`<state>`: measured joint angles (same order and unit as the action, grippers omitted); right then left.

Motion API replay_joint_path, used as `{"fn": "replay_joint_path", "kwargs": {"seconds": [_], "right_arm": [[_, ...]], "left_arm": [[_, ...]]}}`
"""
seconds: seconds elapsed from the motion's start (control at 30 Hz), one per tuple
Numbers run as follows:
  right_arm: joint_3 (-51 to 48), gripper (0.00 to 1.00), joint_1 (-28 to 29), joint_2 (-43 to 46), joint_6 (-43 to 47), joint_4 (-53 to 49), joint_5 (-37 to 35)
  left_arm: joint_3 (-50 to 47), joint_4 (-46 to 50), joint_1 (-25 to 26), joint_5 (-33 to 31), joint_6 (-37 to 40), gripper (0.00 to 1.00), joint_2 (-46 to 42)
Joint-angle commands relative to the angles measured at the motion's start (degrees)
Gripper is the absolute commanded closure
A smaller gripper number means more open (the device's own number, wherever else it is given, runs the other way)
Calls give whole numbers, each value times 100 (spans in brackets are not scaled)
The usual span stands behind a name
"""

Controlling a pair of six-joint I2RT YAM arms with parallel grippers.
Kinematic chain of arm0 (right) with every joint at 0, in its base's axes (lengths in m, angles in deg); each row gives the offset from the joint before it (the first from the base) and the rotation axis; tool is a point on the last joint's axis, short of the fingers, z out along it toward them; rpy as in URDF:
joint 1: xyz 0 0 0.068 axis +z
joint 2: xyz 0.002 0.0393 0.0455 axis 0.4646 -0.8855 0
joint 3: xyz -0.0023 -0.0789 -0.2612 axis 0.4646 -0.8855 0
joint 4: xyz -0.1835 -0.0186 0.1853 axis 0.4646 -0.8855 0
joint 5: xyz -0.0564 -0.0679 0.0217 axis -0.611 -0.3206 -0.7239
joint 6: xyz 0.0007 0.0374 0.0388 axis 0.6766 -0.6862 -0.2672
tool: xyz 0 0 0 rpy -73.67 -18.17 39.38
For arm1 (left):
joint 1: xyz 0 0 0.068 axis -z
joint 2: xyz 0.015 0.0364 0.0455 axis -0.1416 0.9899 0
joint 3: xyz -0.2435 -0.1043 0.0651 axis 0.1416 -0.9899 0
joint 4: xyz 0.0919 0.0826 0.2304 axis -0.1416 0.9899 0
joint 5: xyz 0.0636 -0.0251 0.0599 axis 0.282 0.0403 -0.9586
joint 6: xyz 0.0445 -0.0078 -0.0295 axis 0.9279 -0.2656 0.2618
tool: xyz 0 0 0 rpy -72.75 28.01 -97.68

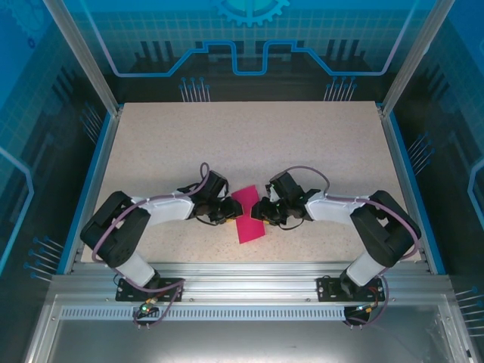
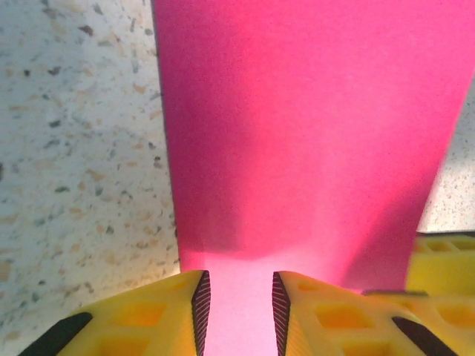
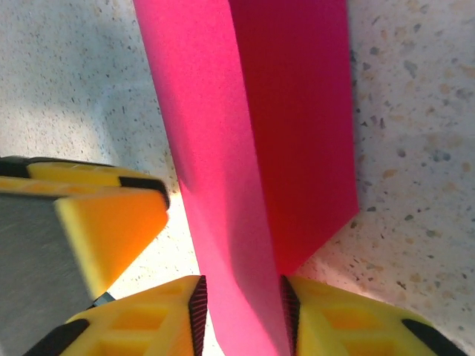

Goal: Fold a paper plane with a square sheet of paper (pick it up from the middle)
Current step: Third fold the triangle at the center of the table.

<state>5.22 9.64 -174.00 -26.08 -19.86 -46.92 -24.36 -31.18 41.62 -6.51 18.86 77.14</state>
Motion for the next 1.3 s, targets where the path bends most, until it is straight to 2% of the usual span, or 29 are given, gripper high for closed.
{"fn": "replay_joint_path", "kwargs": {"seconds": [0.0, 0.17, 0.27, 0.33, 0.47, 0.6, 0.77, 1.03, 1.27], "right_arm": [[211, 70, -80, -163, 181, -160, 377], [306, 76, -117, -303, 205, -272, 411], [381, 75, -159, -379, 257, -326, 536], [434, 74, -171, -399, 313, -402, 546], [522, 73, -220, -466, 440, -507, 669], [539, 72, -282, -463, 484, -506, 762], [514, 72, -338, -442, 533, -527, 809], [548, 72, -364, -500, 546, -454, 932], [588, 72, -375, -548, 541, -450, 958]], "left_arm": [[-227, 179, 139, -244, 231, 65, -392], [-452, 190, 658, -828, 585, 61, -1004], [-518, 389, 1195, -1475, 920, 56, -1408], [-452, 705, 1685, -2134, 1128, 52, -1566], [-120, 1204, 2502, -3208, 1338, 43, -1380], [379, 1540, 3101, -3840, 1472, 34, -774], [829, 1589, 3279, -4051, 1472, 31, -248], [1135, 1609, 3395, -3977, 1857, 28, 28], [1310, 1874, 3435, -4058, 1900, 28, 320]]}}
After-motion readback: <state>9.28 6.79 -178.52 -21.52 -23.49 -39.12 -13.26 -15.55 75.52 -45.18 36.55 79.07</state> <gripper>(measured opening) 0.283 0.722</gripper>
